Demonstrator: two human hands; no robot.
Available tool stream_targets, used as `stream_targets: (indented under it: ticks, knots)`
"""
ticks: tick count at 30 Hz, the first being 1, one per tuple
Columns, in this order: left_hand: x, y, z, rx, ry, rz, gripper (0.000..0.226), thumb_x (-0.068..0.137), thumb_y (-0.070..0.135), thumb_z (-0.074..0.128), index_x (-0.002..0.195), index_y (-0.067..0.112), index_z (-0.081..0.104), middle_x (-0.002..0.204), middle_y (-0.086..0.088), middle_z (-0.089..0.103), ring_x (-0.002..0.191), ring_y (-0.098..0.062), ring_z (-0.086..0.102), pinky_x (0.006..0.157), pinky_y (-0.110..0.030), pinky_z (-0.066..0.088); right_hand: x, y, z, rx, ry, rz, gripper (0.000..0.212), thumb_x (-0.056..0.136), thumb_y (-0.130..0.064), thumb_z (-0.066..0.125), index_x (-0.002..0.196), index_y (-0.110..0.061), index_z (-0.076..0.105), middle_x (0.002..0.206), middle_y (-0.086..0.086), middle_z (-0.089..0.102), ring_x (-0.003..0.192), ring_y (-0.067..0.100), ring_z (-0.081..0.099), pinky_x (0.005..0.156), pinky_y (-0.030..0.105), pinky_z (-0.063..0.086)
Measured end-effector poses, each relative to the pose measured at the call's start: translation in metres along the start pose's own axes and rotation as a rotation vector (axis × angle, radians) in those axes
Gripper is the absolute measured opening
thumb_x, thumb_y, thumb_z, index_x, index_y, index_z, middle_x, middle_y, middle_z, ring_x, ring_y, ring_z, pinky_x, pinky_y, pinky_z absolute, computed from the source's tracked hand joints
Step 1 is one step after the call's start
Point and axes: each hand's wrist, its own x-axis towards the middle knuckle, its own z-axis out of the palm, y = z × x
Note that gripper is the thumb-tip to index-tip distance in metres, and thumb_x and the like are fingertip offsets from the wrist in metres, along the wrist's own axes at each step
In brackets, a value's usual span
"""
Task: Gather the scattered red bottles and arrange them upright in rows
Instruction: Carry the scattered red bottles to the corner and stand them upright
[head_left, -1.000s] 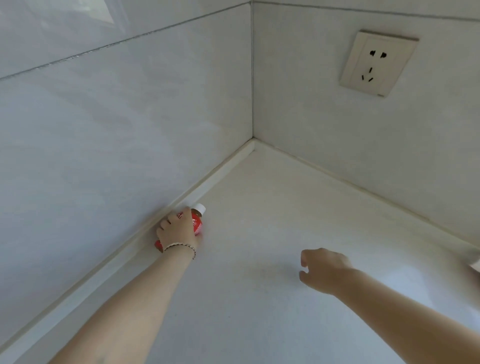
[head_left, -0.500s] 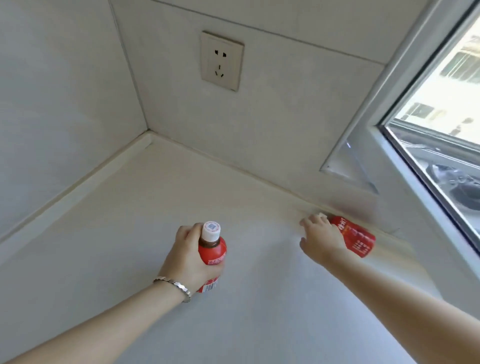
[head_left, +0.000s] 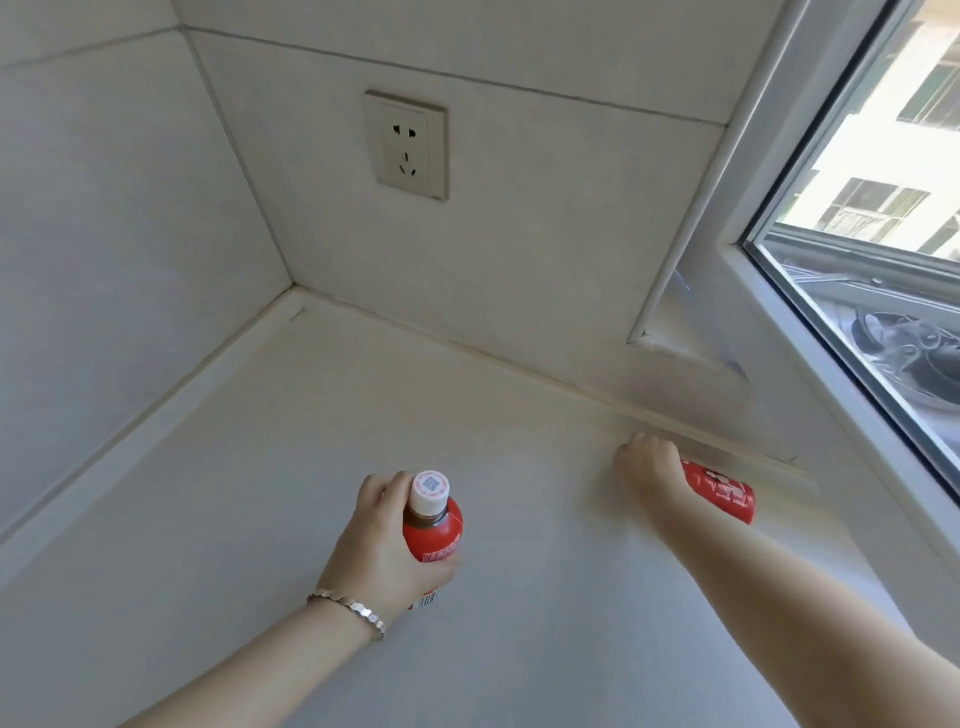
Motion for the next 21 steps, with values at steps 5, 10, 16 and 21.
stream_targets:
  ticks: [5,10,16,21]
  knots:
    - [-0.02,-0.009,-0.018,-0.027,0.022,-0.011,0.055,0.065,0.017,0.081,0.106,0.028,0.047,0.114,0.002,0.042,0.09,-0.011,0.05,0.083,-0.018,0.037,-0.043,-0.011,-0.011,-0.013,-0.045,-0.013,0.035,0.092,0.005,0.044,0.126,0.001,0.055,0.126,0.015,0.052,0.117,0.03,0.056,0.092,0.032,0.049]
    - [-0.063,-0.017,-0.036,-0.085,0.078,-0.026,0.059,0.064,0.014,0.081,0.103,0.033,0.041,0.112,0.002,0.042,0.089,-0.008,0.048,0.084,-0.018,0.035,-0.101,0.002,-0.046,0.533,0.027,0.07,0.022,0.088,-0.02,0.059,0.104,-0.004,0.061,0.103,0.014,0.061,0.089,0.03,0.061,0.064,0.028,0.045]
    - [-0.165,-0.02,-0.057,-0.108,0.211,-0.082,0.059,0.063,0.014,0.083,0.102,0.031,0.043,0.113,-0.001,0.043,0.093,-0.012,0.048,0.086,-0.018,0.034,-0.202,-0.053,-0.082,0.762,0.149,-0.21,0.044,0.083,-0.034,0.065,0.119,-0.011,0.054,0.101,0.001,0.049,0.084,0.018,0.051,0.066,0.026,0.043]
    - [-0.297,-0.028,-0.064,-0.107,0.377,-0.155,0.059,0.062,0.015,0.083,0.099,0.034,0.042,0.11,0.001,0.043,0.094,-0.012,0.047,0.086,-0.018,0.034,-0.308,-0.102,-0.093,0.695,0.187,-0.45,0.042,0.083,-0.037,0.061,0.115,-0.01,0.055,0.102,0.005,0.057,0.083,0.02,0.052,0.062,0.026,0.044]
